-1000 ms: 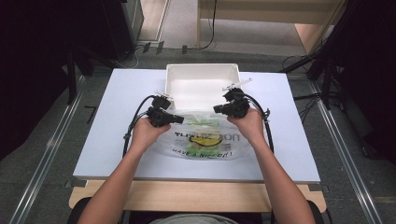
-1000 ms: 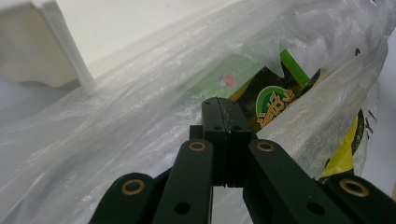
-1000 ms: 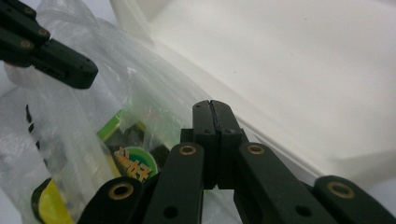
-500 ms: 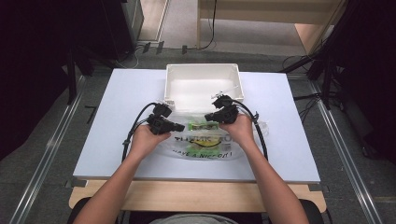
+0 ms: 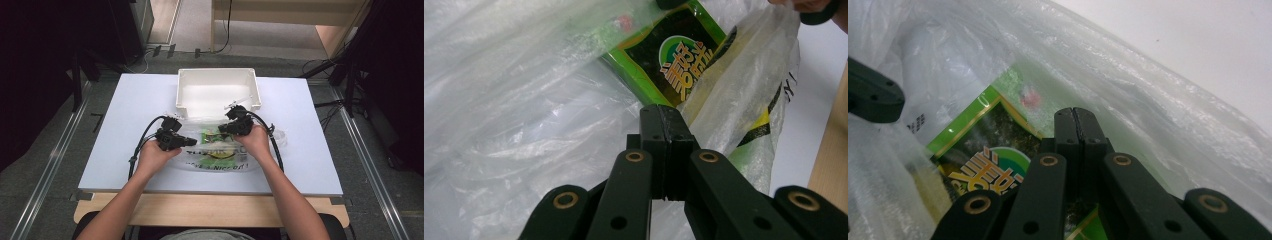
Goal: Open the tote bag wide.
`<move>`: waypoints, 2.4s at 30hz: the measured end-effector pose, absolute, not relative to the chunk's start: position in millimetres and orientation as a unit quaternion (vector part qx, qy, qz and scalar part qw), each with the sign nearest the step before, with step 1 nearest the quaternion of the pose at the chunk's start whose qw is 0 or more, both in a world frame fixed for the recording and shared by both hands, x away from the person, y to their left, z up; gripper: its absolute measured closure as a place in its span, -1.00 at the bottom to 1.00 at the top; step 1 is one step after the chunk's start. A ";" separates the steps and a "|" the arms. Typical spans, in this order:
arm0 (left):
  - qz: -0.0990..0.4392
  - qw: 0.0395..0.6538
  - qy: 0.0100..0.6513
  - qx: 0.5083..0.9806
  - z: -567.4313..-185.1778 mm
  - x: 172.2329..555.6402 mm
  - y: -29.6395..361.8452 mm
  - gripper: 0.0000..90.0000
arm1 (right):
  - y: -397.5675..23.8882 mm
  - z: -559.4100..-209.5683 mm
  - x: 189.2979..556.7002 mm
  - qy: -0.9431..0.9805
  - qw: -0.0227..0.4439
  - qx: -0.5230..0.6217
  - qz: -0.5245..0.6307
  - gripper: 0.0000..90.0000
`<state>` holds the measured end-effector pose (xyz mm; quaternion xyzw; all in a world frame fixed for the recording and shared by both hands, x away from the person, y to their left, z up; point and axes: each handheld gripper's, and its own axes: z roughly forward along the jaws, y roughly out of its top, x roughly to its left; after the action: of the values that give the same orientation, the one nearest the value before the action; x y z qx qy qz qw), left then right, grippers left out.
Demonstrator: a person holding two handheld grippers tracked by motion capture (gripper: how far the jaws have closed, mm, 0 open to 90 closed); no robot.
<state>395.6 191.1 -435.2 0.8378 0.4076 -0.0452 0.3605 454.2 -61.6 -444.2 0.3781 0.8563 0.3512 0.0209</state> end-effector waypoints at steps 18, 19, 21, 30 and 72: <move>-0.064 0.357 0.403 0.840 -441.5 378.4 191.6 1.00 | -58.2 -457.0 479.5 0.850 0.026 0.405 0.337 1.00; -0.064 0.356 0.402 0.841 -441.9 377.1 191.4 1.00 | -59.0 -458.2 480.2 0.849 0.020 0.406 0.339 1.00; -0.065 0.357 0.400 0.841 -441.9 374.5 191.5 1.00 | -59.5 -459.5 480.7 0.848 0.018 0.406 0.340 1.00; -0.092 0.358 0.393 0.842 -447.2 362.0 195.1 1.00 | -61.2 -464.7 479.7 0.848 0.030 0.407 0.338 1.00; -0.082 0.344 0.402 0.845 -453.1 375.2 184.1 1.00 | -62.9 -467.3 478.0 0.844 0.034 0.405 0.350 1.00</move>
<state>375.2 184.1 -453.1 0.8447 0.4020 -0.0823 0.3436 478.0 -62.9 -467.3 0.4054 0.8439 0.3498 0.0342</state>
